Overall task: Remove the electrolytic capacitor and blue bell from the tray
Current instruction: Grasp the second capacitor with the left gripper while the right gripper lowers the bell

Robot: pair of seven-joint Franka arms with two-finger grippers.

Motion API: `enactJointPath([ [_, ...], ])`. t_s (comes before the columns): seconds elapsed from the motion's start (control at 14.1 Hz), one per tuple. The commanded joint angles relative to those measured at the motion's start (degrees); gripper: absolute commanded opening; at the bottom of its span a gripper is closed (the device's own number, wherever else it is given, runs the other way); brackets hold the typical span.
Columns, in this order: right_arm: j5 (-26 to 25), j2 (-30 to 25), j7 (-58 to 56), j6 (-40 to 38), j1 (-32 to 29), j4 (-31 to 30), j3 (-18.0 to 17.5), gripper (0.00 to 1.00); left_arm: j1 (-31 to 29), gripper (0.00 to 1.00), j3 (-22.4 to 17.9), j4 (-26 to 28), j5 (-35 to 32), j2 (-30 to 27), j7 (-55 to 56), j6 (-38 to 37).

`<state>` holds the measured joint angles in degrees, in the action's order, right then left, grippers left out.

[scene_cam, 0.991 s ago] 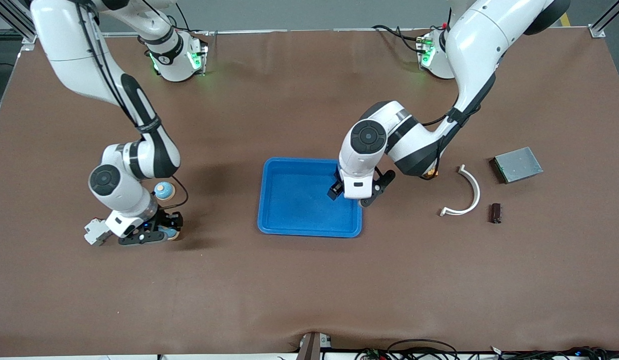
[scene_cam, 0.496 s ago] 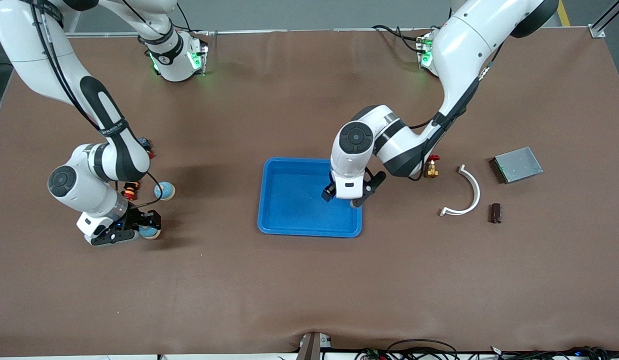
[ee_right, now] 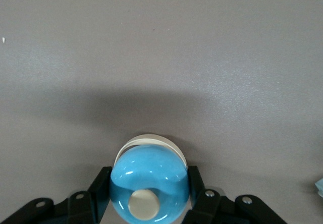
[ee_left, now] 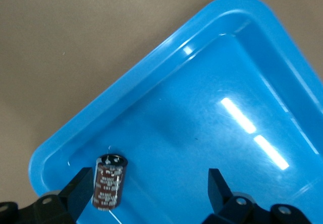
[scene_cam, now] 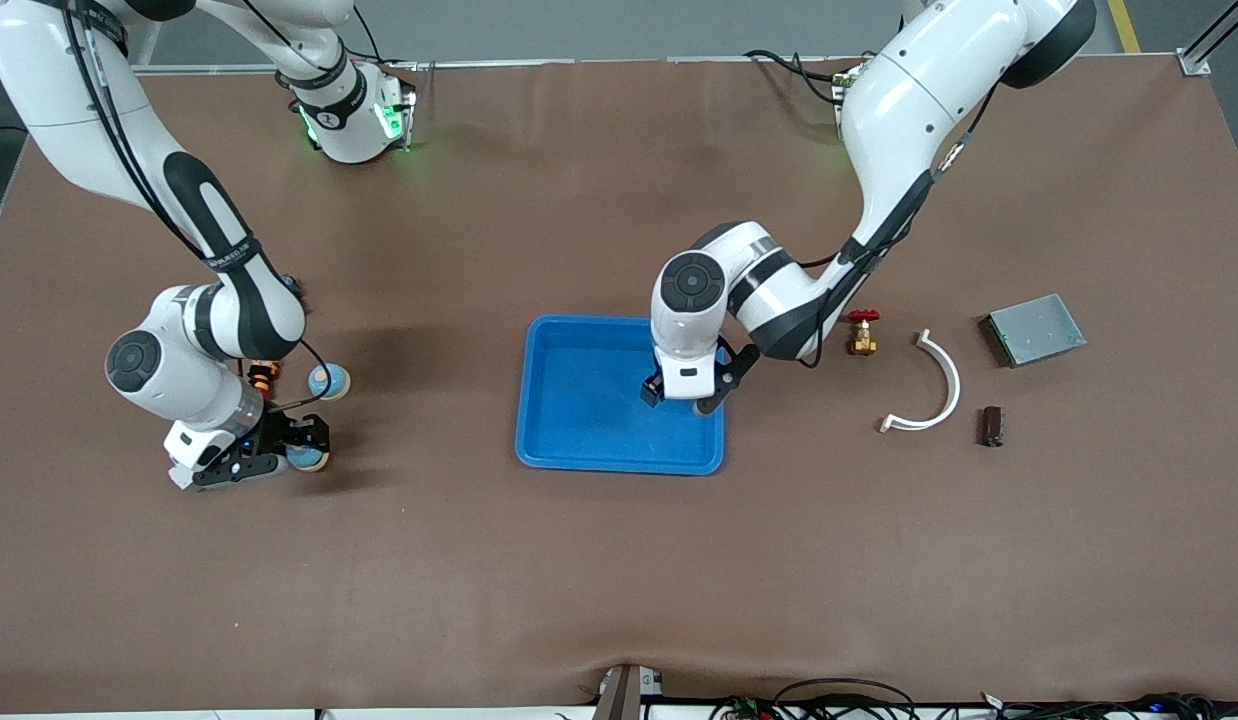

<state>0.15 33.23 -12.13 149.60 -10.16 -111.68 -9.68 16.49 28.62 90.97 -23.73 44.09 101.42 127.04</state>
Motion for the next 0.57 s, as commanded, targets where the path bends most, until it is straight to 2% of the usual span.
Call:
enactJointPath([
  [0.0,0.99,-0.01,-1.06,0.35,-1.09,-0.29,-1.04,0.00,0.38,1.00,-0.41,0.35,-1.76,0.56,1.32,1.02],
  [0.5,0.90,0.70,-1.14,0.17,-1.18,0.94,-0.87,0.00,1.17,1.00,-0.41,1.58,-1.85,0.56,2.99,1.02],
])
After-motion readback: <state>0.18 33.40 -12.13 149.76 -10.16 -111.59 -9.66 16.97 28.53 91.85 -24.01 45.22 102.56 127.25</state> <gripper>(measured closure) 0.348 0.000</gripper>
